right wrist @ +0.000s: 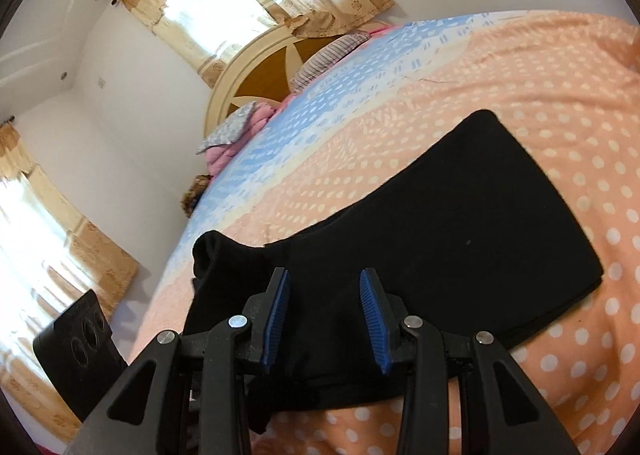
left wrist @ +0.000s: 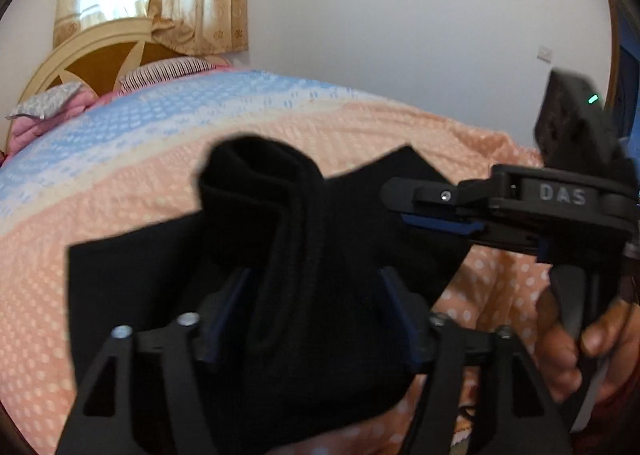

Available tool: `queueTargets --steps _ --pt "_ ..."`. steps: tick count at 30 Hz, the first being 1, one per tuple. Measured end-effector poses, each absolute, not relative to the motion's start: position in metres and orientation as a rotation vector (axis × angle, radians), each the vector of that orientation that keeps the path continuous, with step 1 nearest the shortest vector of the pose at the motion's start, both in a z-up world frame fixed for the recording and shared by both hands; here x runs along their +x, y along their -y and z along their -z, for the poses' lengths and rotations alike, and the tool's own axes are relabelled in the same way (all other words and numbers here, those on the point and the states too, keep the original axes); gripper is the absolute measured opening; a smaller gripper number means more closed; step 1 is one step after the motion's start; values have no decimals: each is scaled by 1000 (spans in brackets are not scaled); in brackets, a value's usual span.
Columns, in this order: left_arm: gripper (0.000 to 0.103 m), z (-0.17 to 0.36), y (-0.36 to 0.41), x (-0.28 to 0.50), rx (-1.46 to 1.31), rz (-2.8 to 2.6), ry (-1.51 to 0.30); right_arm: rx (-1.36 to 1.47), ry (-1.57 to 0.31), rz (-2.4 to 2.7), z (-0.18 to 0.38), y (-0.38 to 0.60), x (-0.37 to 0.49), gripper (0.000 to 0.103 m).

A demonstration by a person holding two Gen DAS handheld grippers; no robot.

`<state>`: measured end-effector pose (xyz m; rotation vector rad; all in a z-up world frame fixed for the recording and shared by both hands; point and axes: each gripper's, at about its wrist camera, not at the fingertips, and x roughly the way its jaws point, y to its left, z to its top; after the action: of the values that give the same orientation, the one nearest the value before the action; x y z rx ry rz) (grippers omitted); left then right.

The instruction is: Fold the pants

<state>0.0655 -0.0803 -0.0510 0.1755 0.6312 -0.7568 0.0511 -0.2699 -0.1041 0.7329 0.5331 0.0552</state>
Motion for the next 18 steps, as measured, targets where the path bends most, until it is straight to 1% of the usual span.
queueTargets --steps 1,2,3,4,7,11,14,18 --pt "82 48 73 66 160 760 -620 749 -530 -69 104 271 51 47" --pt "87 41 60 64 133 766 -604 770 -523 -85 103 273 51 56" --pt "96 34 47 62 108 770 -591 789 -513 -96 102 274 50 60" --pt "100 32 43 60 97 771 -581 806 -498 -104 99 275 49 64" --pt "100 25 16 60 69 709 -544 825 -469 -141 88 274 47 66" --pt "100 36 -21 80 34 510 -584 762 -482 -123 80 262 50 70" --pt "100 46 -39 94 -33 418 -651 758 -532 -122 89 254 62 71" --pt "100 48 -45 97 -97 403 -673 739 -637 -160 101 228 79 71"
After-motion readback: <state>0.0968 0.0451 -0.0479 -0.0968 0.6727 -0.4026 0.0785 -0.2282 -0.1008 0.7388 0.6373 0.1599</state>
